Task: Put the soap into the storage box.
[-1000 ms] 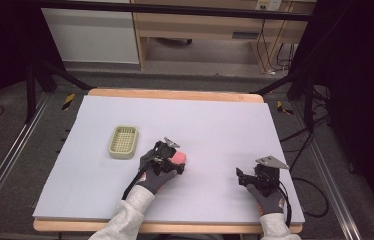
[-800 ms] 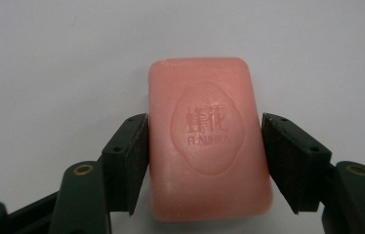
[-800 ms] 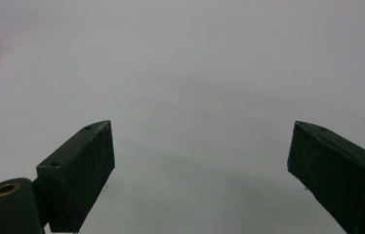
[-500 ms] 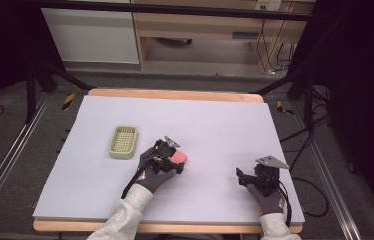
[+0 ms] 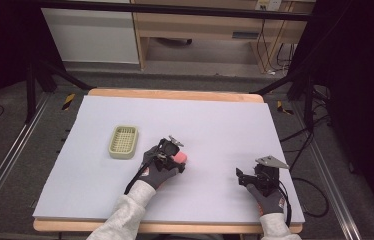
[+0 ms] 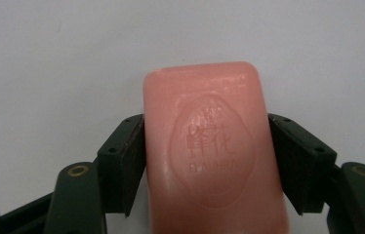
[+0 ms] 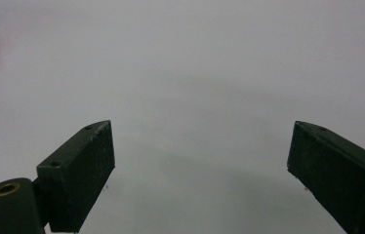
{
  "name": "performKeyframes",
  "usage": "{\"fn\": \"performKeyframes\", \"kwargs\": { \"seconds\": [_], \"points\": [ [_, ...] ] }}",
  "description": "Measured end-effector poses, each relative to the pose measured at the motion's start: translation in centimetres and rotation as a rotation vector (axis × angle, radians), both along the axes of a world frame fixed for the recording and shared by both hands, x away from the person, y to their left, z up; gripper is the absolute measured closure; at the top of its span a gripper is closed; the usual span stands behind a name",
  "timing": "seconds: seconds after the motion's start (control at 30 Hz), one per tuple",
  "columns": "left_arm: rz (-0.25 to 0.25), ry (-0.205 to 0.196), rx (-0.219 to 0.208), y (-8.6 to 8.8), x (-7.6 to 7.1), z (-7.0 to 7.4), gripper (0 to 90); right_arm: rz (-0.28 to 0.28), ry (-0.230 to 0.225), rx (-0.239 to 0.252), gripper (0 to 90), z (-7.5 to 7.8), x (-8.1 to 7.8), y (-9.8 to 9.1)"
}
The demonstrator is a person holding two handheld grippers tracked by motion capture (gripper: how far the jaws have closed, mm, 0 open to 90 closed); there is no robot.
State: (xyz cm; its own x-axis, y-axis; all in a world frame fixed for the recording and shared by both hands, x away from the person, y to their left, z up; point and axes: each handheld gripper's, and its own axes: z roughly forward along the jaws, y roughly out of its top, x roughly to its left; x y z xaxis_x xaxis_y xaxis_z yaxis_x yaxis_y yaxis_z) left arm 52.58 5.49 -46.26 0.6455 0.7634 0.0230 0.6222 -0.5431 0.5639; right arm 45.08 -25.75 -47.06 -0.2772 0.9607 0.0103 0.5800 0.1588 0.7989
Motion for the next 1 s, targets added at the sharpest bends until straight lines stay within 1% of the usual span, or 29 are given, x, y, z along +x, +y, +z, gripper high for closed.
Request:
{"fn": "performKeyframes", "kwargs": {
  "seconds": [0.13, 0.2, 0.37, 0.47, 0.57, 0.63, 0.77, 0.8, 1.0],
  "points": [
    [0.002, 0.007, 0.004, -0.1, 0.1, -0.1, 35.4, -0.003, -0.001, 0.001, 10.3, 0.0, 0.0, 0.0],
    [0.003, 0.018, 0.004, 0.0, 0.2, 0.0, 36.4, -0.004, -0.002, 0.002, 10.3, 0.0, 0.0, 0.0],
    [0.001, 0.008, 0.002, 0.0, 0.1, -0.1, 37.0, -0.004, -0.002, 0.001, 10.4, 0.0, 0.0, 0.0],
    [-0.006, 0.007, 0.001, 0.0, 0.1, -0.1, 37.0, -0.005, -0.001, 0.002, 10.4, 0.1, 0.0, 0.0],
    [-0.021, 0.018, -0.004, 0.1, 0.0, 0.0, 37.1, -0.007, -0.001, 0.005, 10.4, 0.1, 0.0, -0.1],
    [-0.025, 0.011, -0.006, 0.1, -0.2, 0.2, 37.1, -0.007, -0.003, 0.005, 10.4, 0.1, 0.0, -0.1],
    [-0.038, 0.016, -0.012, 0.3, -0.4, 0.6, 37.1, -0.01, -0.006, 0.003, 10.4, 0.1, 0.0, -0.1],
    [-0.039, 0.008, -0.013, 0.4, -0.5, 0.8, 37.1, -0.01, -0.005, 0.005, 10.4, 0.1, -0.1, -0.1],
    [-0.048, -0.003, -0.03, 1.1, -1.0, 1.8, 37.1, -0.009, -0.007, 0.002, 10.3, 0.1, 0.0, -0.1]
  ]
}}
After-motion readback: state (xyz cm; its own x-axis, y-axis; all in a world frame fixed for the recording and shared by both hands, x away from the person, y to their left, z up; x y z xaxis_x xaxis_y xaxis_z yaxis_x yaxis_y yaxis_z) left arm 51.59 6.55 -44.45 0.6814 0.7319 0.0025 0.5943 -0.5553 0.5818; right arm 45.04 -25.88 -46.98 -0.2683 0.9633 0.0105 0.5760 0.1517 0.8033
